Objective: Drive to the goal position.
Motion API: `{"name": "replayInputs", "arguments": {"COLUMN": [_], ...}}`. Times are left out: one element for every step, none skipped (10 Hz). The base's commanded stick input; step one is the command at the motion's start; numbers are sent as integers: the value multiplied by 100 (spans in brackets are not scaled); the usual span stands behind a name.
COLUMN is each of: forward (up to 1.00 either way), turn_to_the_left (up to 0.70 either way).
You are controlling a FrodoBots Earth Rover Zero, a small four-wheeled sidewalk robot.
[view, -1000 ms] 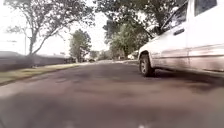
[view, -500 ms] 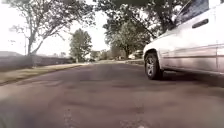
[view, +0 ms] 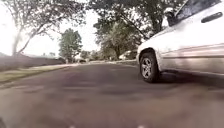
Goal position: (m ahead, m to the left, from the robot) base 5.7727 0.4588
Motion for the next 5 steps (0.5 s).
{"name": "replayInputs", "arguments": {"forward": [100,100,100,100,100], "turn_to_the_left": [-1,-1,-1,-1,-1]}}
